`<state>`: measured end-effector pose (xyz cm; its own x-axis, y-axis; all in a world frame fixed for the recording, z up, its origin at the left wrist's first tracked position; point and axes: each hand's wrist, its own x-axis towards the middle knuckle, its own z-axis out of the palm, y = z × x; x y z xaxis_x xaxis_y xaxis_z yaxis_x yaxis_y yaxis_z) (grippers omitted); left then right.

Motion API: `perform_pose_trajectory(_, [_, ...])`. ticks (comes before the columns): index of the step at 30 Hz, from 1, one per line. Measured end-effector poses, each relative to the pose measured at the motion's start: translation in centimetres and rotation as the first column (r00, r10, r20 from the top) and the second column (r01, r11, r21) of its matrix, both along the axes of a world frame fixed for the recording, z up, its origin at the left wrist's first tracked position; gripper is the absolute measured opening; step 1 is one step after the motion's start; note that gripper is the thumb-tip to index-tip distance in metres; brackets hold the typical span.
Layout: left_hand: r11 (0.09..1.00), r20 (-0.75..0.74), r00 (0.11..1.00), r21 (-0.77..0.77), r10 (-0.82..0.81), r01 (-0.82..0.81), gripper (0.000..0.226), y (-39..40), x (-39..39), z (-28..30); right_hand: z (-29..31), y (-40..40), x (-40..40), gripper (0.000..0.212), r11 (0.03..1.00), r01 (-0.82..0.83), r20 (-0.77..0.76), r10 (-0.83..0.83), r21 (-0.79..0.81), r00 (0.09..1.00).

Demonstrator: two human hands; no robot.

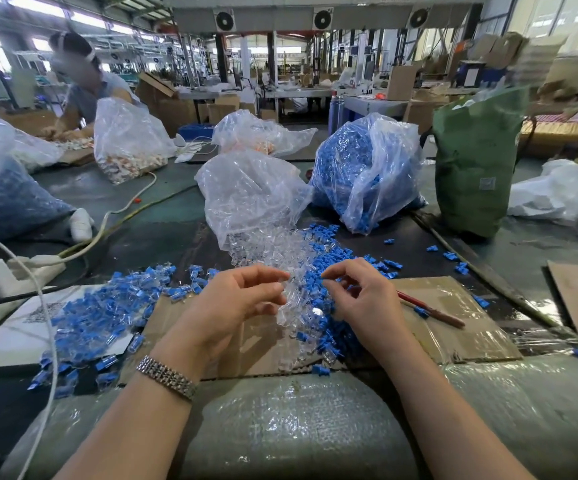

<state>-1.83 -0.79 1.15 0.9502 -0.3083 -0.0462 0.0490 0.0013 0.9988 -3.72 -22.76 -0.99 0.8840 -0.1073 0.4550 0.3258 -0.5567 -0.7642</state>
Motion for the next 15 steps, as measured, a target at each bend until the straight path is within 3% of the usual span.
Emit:
perform_pose_trajectory(4, [0.984,-0.069,0.996,-0.171,-0.057,0.045,0.030,0.3,-0.3,-1.4,0.9,0.1,-0.7,0.007,0.958,-0.150,-0.056,0.168,0.244,0.984])
perform_pose_trajectory(7, [0.978,-0.118,0.992,-0.209,-0.047,0.022,0.036,0.3,-0.4,-1.9,1.0,0.4,-1.0,0.006,0.936,-0.223,-0.063,0.248,0.272,0.967])
perform_pose_trajectory(11, [0.980,-0.104,0.994,-0.199,-0.030,0.009,0.030,0.1,-0.5,-2.0,1.1,0.6,-1.0,0.006,0.926,-0.279,-0.057,0.303,0.252,0.951])
perform_pose_trajectory(15, [0.981,-0.069,0.996,-0.189,-0.052,0.038,0.041,-0.5,-0.8,-1.7,1.0,0.8,-1.0,0.006,0.923,-0.317,-0.030,0.331,0.217,0.943])
